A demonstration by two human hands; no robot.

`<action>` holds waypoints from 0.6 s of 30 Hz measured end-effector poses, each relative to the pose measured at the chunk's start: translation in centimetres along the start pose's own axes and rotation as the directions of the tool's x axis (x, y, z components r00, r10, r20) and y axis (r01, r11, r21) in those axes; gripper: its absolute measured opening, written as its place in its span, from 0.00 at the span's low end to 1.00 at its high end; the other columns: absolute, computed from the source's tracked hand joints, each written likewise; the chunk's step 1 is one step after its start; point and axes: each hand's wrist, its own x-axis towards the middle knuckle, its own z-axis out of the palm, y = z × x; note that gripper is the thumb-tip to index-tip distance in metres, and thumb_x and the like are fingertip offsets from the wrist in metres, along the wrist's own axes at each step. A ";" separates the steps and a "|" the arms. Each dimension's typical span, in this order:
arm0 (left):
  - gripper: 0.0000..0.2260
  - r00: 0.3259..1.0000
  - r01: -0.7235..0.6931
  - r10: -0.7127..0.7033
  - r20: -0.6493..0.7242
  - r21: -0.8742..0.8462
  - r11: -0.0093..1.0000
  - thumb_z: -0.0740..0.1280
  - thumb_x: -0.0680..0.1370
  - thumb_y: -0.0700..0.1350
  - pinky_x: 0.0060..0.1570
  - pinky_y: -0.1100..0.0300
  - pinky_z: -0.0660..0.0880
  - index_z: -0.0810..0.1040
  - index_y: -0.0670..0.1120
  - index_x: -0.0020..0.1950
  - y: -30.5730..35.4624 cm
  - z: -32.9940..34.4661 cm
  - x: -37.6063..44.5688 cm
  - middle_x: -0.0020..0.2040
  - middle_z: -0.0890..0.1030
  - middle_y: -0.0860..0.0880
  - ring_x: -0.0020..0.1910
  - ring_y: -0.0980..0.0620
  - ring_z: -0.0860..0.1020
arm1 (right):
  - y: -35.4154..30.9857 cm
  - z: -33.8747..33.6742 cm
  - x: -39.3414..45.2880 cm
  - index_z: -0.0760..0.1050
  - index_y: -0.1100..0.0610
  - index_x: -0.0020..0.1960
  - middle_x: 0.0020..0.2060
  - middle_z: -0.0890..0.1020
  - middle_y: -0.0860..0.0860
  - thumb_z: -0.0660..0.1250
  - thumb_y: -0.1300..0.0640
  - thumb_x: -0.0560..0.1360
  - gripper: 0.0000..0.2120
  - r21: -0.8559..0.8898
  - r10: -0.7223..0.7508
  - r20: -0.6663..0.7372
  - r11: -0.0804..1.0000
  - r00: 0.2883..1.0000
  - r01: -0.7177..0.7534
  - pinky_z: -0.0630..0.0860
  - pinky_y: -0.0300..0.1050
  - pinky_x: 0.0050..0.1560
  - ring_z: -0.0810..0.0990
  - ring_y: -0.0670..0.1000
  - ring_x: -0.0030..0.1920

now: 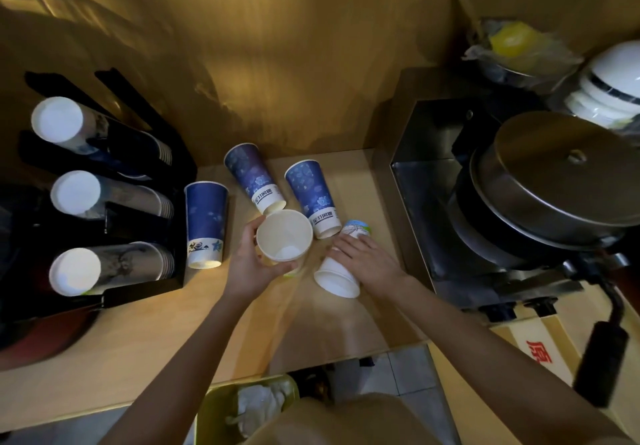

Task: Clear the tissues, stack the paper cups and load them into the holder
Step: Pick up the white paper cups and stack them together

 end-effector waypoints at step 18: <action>0.43 1.000 0.018 -0.018 -0.006 -0.004 1.000 0.80 0.58 0.44 0.55 0.56 0.70 0.61 0.50 0.67 0.3 -0.1 -0.2 0.59 0.71 0.54 0.58 0.53 0.70 | -1.1 -14.2 -1.2 0.53 0.51 0.69 0.58 0.67 0.40 0.77 0.63 0.63 0.44 0.938 0.516 -0.346 0.204 0.784 0.280 0.72 0.23 0.48 0.70 0.37 0.56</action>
